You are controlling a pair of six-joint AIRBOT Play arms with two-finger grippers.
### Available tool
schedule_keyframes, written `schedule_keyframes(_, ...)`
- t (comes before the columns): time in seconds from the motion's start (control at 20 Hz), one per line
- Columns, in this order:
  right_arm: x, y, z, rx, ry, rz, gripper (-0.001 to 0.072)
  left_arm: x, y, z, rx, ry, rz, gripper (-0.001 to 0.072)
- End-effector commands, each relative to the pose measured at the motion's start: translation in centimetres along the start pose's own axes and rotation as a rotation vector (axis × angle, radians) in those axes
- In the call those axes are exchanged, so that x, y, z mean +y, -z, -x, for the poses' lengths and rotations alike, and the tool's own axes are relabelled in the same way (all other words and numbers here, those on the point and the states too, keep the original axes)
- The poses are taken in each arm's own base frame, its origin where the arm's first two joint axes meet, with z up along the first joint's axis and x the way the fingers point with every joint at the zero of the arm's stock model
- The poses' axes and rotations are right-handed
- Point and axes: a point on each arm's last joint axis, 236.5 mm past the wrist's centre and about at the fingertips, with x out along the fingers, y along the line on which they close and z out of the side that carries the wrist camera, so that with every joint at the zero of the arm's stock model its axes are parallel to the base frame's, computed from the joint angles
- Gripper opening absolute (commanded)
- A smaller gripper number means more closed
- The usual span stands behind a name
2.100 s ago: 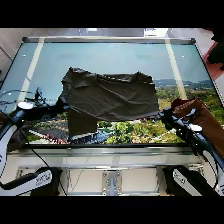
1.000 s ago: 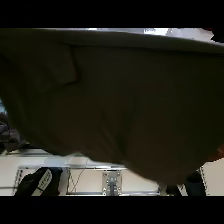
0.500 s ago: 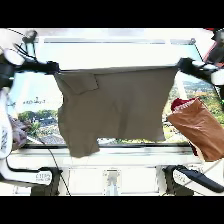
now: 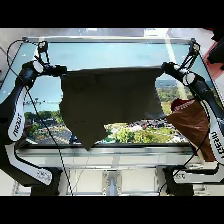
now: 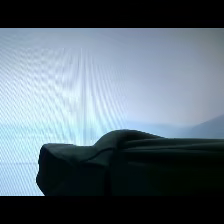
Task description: Fold the shirts.
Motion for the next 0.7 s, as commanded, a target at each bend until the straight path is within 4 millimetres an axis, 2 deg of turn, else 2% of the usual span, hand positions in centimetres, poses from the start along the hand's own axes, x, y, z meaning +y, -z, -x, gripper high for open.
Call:
schedule_keyframes(0.0,-0.2,1.5,-0.5,0.048,0.005,0.021,0.003,-1.0,4.1,0.6,0.179,0.039,0.002,0.0006)
schedule_keyframes(0.15,-0.5,2.8,-0.4,0.105,0.014,0.054,0.003,-1.4,9.4,1.2,0.355,0.061,-0.012,0.0005)
schedule_keyframes(0.35,-1.6,5.0,-0.9,0.179,0.042,0.072,0.0029,-2.0,13.9,1.8,0.44,0.082,0.032,0.0006)
schedule_keyframes(0.5,-3.6,9.2,-2.3,0.306,0.077,0.022,0.0029,-2.7,16.2,1.7,0.484,0.11,0.072,0.0006)
schedule_keyframes(0.65,-4.6,11.1,-3.9,0.322,0.097,-0.024,0.0029,-4.2,17.0,1.7,0.502,0.157,0.117,0.0006)
